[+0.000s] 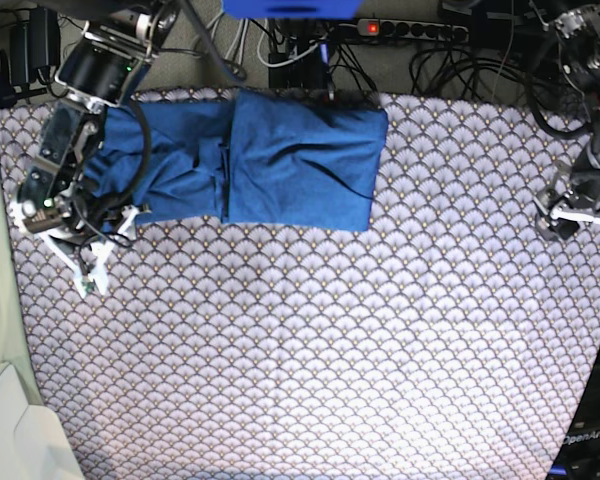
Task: Fold the T-shirt properly
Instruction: 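Drag the held strip end with the right gripper away from the folded stack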
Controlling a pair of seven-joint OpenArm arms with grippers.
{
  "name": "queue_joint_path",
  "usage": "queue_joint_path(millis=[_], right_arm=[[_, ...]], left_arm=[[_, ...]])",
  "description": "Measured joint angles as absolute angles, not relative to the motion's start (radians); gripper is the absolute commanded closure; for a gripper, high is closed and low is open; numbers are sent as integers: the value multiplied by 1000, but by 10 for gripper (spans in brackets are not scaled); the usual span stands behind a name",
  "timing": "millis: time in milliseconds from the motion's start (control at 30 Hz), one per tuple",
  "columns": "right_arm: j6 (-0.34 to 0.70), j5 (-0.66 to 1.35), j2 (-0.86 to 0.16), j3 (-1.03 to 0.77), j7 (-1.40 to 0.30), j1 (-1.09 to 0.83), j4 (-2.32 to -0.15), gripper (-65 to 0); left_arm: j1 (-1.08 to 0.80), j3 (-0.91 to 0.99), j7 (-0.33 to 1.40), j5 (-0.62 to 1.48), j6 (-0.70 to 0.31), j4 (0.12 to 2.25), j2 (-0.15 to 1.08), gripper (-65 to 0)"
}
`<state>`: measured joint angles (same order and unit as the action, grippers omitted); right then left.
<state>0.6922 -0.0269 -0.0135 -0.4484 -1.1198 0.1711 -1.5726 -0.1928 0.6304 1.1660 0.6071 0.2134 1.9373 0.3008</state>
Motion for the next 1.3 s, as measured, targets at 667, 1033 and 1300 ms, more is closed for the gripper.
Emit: queue_joint_path(millis=[667, 1033, 1300], right_arm=[[692, -29, -9, -463, -1050, 118, -1499, -382], [692, -28, -11, -463, -1043, 107, -1499, -95], [692, -19, -21, -463, -1042, 87, -1507, 0]], left_arm=[[-171, 627, 1163, 607, 213, 1937, 299, -454], [-171, 627, 1163, 607, 213, 1937, 299, -454], [-171, 627, 1163, 607, 213, 1937, 299, -454]])
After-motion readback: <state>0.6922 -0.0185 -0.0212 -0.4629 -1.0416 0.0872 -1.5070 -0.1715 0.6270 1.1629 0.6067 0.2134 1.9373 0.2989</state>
